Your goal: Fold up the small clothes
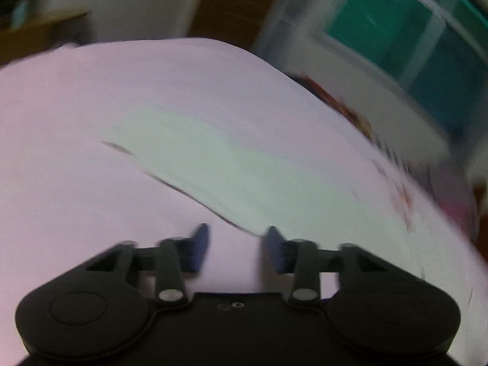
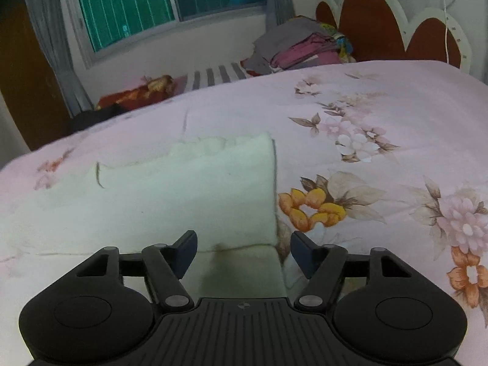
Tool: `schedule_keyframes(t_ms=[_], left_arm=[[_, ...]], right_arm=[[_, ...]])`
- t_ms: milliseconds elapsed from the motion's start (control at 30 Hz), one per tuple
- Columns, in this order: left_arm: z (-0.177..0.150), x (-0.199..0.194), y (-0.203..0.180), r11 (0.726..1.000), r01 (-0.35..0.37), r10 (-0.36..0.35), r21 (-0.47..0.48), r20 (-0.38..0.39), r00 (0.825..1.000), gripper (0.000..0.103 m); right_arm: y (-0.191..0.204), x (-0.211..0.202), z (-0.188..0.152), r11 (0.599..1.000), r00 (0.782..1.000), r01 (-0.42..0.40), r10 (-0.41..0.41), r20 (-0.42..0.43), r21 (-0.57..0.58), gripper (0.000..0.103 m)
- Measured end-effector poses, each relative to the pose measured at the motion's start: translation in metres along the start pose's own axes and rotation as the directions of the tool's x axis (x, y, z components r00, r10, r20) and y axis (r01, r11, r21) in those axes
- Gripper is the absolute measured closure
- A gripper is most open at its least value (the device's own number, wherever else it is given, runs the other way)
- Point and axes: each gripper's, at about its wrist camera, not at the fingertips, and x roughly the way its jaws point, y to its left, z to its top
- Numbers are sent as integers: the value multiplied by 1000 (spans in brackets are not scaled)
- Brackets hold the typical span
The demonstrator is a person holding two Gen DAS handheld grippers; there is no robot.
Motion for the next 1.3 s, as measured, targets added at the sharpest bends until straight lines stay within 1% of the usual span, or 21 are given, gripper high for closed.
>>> schedule_keyframes(t_ms=[67, 167, 200, 233, 267, 333, 367, 400, 433, 467, 500, 567, 700, 833, 867, 933, 1000, 1067, 1167, 1233, 1300], left_arm=[[15, 7, 24, 994, 25, -23, -102, 18, 1000, 73], [30, 21, 41, 979, 72, -65, -193, 40, 997, 73], [33, 24, 45, 972, 84, -77, -219, 43, 996, 76], [36, 29, 47, 968, 87, -80, -237, 38, 996, 102], [40, 31, 49, 966, 80, -74, -244, 35, 997, 101], [43, 22, 46, 967, 99, -72, -235, 121, 990, 101], [44, 19, 43, 972, 92, -61, -215, 145, 987, 101], [45, 22, 42, 976, 74, -47, -205, 134, 990, 100], [43, 31, 43, 977, 40, -23, -210, 84, 996, 100], [40, 40, 45, 972, 38, -24, -231, 62, 998, 99], [38, 40, 42, 971, 39, -24, -235, 66, 998, 100], [46, 36, 27, 982, 29, -15, -188, 72, 997, 100], [50, 21, -31, 992, 114, -108, -46, 127, 986, 100], [38, 24, -117, 968, 223, -234, 115, 92, 968, 100], [31, 28, -142, 957, 243, -257, 158, 72, 964, 100], [13, 33, -186, 940, 249, -262, 235, 25, 965, 100], [-11, 35, -229, 902, 310, -313, 302, -38, 949, 100], [-38, 34, -276, 847, 344, -339, 406, -86, 937, 100], [-90, 23, -328, 764, 399, -380, 506, -147, 913, 100], [-114, 19, -353, 716, 432, -390, 548, -199, 899, 100], [-146, 14, -365, 669, 463, -382, 582, -265, 885, 100]], right_arm=[[8, -1, 3, 1000, 1000, 0, 0, 12, -17, 36], [19, 1, 7, 999, 1000, 8, -7, 14, -32, 35], [22, 2, 8, 999, 1000, 7, -6, 14, -31, 35], [24, 4, 9, 1000, 1000, 10, -9, 13, -29, 36], [26, 6, 11, 1000, 1000, 16, -16, 11, -26, 35], [27, 10, 13, 999, 1000, 28, -27, 7, -17, 35], [27, 12, 14, 999, 999, 34, -34, 6, -8, 35], [26, 14, 15, 999, 999, 39, -39, 6, 4, 35], [25, 15, 15, 999, 999, 39, -39, 3, 15, 35], [24, 17, 15, 999, 999, 40, -40, -2, 18, 35], [23, 20, 14, 999, 999, 47, -46, -15, 14, 35], [22, 23, 13, 998, 998, 51, -50, -32, 22, 35], [17, 12, 12, 999, 999, 40, -40, 0, 34, 35], [10, 9, 15, 998, 999, 40, -41, 12, 58, 35], [9, 7, 16, 997, 999, 40, -41, 15, 62, 35], [6, 6, 18, 997, 999, 40, -42, 22, 72, 35], [1, 5, 19, 996, 999, 44, -46, 26, 80, 35], [-4, 5, 19, 994, 998, 52, -55, 24, 92, 35], [-16, 1, 21, 991, 998, 53, -57, 30, 123, 35], [-23, -2, 21, 989, 998, 52, -58, 35, 137, 35], [-31, -6, 21, 987, 998, 48, -55, 40, 153, 35]])
